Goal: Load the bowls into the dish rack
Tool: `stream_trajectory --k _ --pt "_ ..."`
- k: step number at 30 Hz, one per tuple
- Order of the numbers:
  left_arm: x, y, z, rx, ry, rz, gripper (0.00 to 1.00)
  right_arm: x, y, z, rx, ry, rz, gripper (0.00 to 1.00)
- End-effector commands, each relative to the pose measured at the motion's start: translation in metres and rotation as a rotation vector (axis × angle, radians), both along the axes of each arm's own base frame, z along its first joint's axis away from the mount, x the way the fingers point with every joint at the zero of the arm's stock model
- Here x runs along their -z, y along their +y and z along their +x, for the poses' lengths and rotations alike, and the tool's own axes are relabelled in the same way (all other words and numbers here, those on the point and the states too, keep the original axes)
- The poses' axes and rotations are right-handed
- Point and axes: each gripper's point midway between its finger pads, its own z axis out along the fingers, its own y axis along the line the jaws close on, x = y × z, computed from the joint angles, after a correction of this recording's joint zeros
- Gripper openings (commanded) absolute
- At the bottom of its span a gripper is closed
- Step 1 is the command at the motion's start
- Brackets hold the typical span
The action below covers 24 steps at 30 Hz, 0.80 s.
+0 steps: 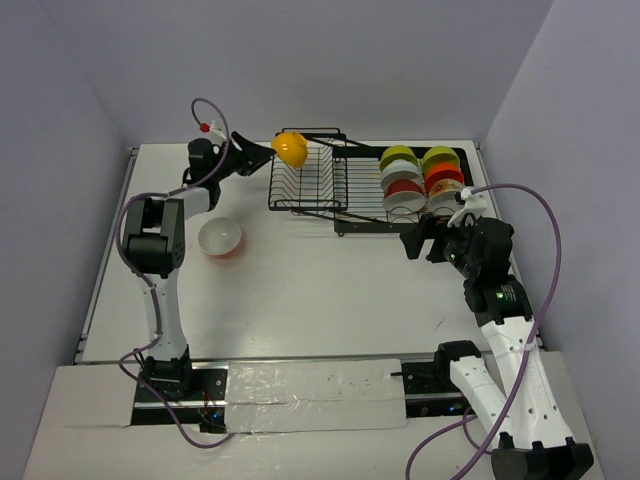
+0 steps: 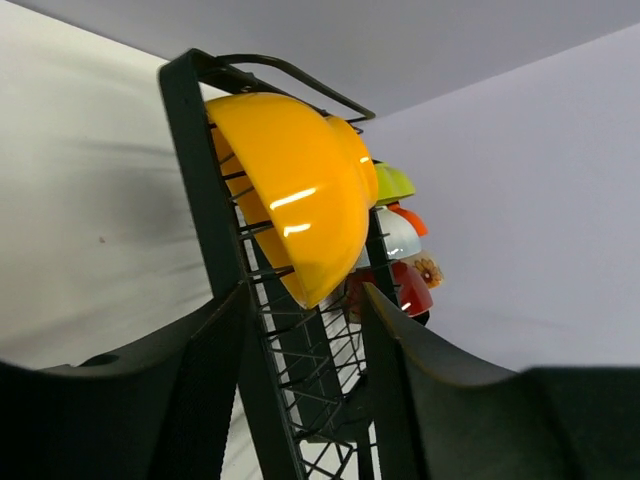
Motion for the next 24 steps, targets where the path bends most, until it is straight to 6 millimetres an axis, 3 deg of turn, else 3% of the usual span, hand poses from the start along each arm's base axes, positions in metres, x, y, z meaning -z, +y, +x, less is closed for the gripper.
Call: stream_trajectory --k 1,6,8,9,11,12,13,14,15,18,24 --pt "-0.009 0.018 -0.002 -0.053 0.0 0.047 0.54 -0.028 0.004 -0.001 -0.022 -0.073 0.005 0.93" --pt "-0.02 0.038 -0.006 -0.106 -0.004 0.091 0.64 -0.028 0.004 -0.001 -0.024 -0.074 0.006 0.93" --pt "-0.015 0.046 -0.009 -0.13 0.025 0.132 0.69 -0.028 0.004 -0.002 -0.025 -0.078 0.005 0.93" --pt "-0.026 0.05 -0.014 -0.145 0.014 0.154 0.71 -0.027 0.004 -0.003 -0.023 -0.077 0.001 0.93" --pt "-0.016 0.061 -0.023 -0.174 0.072 0.244 0.74 -0.027 0.003 -0.003 -0.021 -0.079 -0.001 0.93" --pt "-0.03 0.068 -0.027 -0.214 0.053 0.28 0.77 -0.028 0.003 -0.004 -0.021 -0.082 -0.001 0.93" --pt "-0.026 0.074 -0.033 -0.225 0.056 0.333 0.78 -0.028 0.003 -0.003 -0.021 -0.084 0.0 0.93" --pt "-0.018 0.08 -0.043 -0.238 0.114 0.37 0.79 -0.028 0.003 -0.003 -0.021 -0.084 0.0 0.93" --pt "-0.029 0.09 -0.05 -0.289 0.11 0.413 0.81 -0.026 0.003 -0.003 -0.022 -0.079 0.001 0.93" --pt "-0.02 0.109 -0.084 -0.313 0.188 0.548 0.87 -0.023 0.004 -0.003 -0.024 -0.07 0.001 0.93" --pt "0.008 0.146 -0.151 -0.322 0.372 0.841 0.97 -0.019 0.001 -0.004 -0.019 -0.065 -0.015 0.93"
